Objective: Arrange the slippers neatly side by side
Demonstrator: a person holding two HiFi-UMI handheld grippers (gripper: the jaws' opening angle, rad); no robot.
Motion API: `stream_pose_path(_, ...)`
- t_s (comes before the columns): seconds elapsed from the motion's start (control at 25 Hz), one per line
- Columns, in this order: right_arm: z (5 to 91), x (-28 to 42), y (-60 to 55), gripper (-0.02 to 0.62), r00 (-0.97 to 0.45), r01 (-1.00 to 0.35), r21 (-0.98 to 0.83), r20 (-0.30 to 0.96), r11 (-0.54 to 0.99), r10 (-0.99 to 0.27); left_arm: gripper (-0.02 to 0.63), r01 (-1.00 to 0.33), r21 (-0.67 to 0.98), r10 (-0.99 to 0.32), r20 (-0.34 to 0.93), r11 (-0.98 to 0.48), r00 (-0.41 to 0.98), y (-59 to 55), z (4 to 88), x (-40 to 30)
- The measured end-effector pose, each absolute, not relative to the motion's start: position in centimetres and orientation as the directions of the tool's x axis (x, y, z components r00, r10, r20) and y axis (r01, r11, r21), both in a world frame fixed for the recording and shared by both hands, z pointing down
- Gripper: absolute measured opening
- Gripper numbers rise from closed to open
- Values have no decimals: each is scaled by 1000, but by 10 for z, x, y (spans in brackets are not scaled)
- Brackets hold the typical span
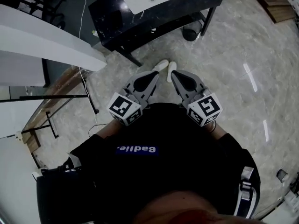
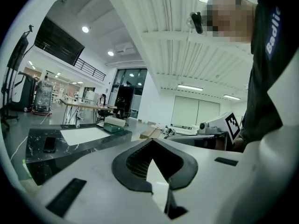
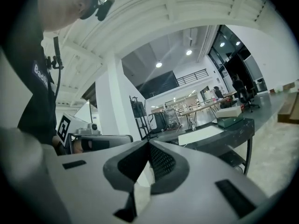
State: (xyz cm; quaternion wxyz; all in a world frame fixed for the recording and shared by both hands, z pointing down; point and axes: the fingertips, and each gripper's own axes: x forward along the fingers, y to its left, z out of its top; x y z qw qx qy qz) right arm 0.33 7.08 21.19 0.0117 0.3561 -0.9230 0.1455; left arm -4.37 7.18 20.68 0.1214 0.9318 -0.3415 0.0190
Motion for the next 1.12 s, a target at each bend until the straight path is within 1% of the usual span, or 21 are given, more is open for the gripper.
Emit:
stream_pose_path(0.36, 233, 44, 67, -2, -751, -643, -345, 111, 684, -651, -4, -695, 176, -671, 179, -697, 719, 67, 220, -21)
stream_pose_path(0.64, 247, 32, 49, -2, -746, -652, -346, 137, 674, -652, -4, -689, 150, -666, 181, -709, 724, 44, 231, -36)
stream_pose_path(0.92, 274, 1, 6, -2, -671, -736, -335, 241, 589, -701, -4, -623, 202, -595, 187, -756, 782, -15, 261, -68)
stream_pose_path(1.12, 306, -10, -27, -2, -579, -811, -323, 319, 488, -751, -5, -559, 217, -525, 195, -800, 828, -68, 290, -90)
